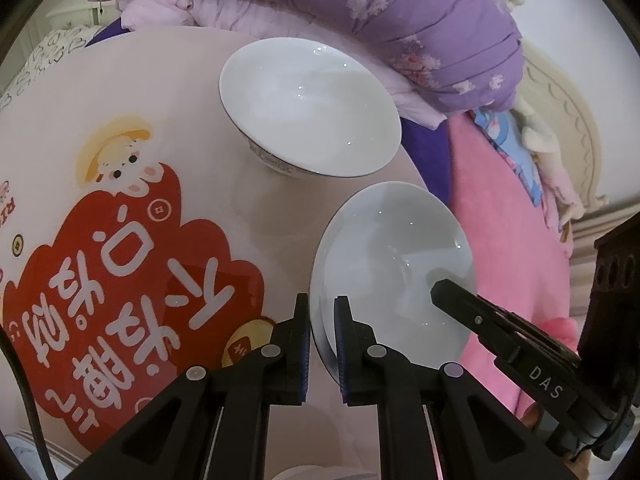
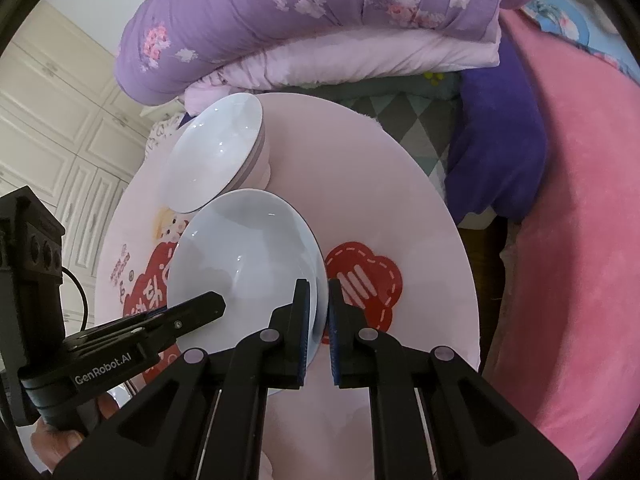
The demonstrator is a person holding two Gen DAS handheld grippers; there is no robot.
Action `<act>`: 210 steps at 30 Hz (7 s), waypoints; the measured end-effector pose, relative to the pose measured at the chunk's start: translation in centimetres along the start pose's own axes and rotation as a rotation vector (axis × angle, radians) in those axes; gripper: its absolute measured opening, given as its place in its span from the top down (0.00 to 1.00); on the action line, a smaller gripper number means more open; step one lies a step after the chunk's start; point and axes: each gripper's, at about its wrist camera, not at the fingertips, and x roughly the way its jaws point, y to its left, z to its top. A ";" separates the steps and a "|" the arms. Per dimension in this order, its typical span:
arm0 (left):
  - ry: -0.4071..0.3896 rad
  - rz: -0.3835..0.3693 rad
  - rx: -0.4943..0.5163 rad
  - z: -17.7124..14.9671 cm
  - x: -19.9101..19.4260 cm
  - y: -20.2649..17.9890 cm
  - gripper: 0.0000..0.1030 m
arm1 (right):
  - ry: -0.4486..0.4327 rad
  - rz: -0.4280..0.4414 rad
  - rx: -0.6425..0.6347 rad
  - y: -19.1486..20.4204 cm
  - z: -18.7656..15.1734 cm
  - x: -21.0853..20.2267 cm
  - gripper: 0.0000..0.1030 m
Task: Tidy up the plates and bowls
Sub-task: 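Lift the bowl with both tools and carry it toward the placed bowl, then lower the bowl into the placed bowl and open both tools, then move both tools to the last white bowl by the purple quilt, then close both tools on the rim of the last white bowl, then lift the bowl with both tools and carry it to the bowl stack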
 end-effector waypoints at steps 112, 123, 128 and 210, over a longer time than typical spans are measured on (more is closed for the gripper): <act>0.014 0.072 0.197 -14.0 -13.9 2.5 0.08 | -0.042 0.037 -0.128 5.8 -12.8 -8.2 0.02; -0.142 0.147 0.156 -11.5 -16.5 2.8 0.08 | -0.131 0.054 -0.065 4.6 -7.5 -8.3 0.02; -0.210 0.164 0.130 -9.2 -17.9 3.2 0.08 | -0.159 0.058 -0.055 4.3 -4.9 -8.2 0.02; -0.154 0.012 0.033 2.1 -10.2 3.6 0.94 | -0.085 0.030 -0.071 8.0 3.3 -3.1 0.91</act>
